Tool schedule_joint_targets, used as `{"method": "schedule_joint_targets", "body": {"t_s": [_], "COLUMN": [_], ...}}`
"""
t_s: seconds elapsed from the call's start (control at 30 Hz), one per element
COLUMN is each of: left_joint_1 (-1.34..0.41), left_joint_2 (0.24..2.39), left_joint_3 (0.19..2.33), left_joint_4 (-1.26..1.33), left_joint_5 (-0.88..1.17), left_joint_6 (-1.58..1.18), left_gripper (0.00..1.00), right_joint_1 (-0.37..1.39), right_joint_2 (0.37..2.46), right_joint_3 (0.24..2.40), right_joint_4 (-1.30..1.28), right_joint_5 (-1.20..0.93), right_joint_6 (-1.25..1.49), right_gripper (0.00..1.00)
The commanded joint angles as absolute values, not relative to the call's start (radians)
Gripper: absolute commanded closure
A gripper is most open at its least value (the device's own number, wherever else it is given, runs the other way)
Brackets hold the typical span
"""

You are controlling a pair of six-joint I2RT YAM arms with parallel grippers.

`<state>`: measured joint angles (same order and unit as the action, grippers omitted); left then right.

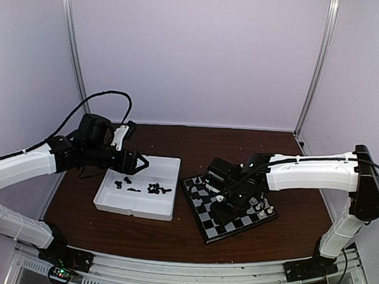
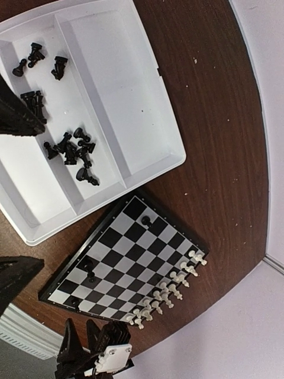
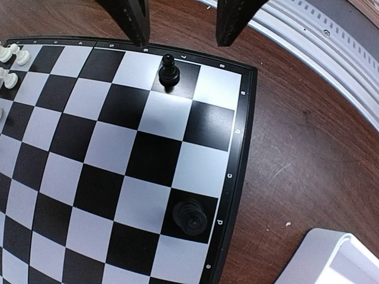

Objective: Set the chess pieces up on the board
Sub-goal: Place the chess piece on the chessboard.

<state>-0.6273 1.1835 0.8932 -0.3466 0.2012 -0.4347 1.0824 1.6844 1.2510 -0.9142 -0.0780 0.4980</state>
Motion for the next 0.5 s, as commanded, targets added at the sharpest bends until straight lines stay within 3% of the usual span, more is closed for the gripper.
{"method": "schedule_joint_targets", "body": {"t_s": [0.0, 0.47], "left_joint_1": [-0.621, -0.621], "left_joint_2": [1.163, 1.167], "left_joint_3": [0.884, 0.881], "left_joint_4": [-0.334, -0.326], "left_joint_5": [0.188, 0.195], "left_joint_6": [-0.42, -0.425], "left_gripper": [0.31, 0.31], "right_joint_1": [1.089, 1.091], "right_joint_2": [1.655, 1.641], "right_joint_3": [1.234, 1.185], "right_joint_4": [-0.893, -0.856], "right_joint_5": [-0.017, 0.01], "right_joint_6": [0.525, 0.546], "right_gripper": [0.58, 0.58]}}
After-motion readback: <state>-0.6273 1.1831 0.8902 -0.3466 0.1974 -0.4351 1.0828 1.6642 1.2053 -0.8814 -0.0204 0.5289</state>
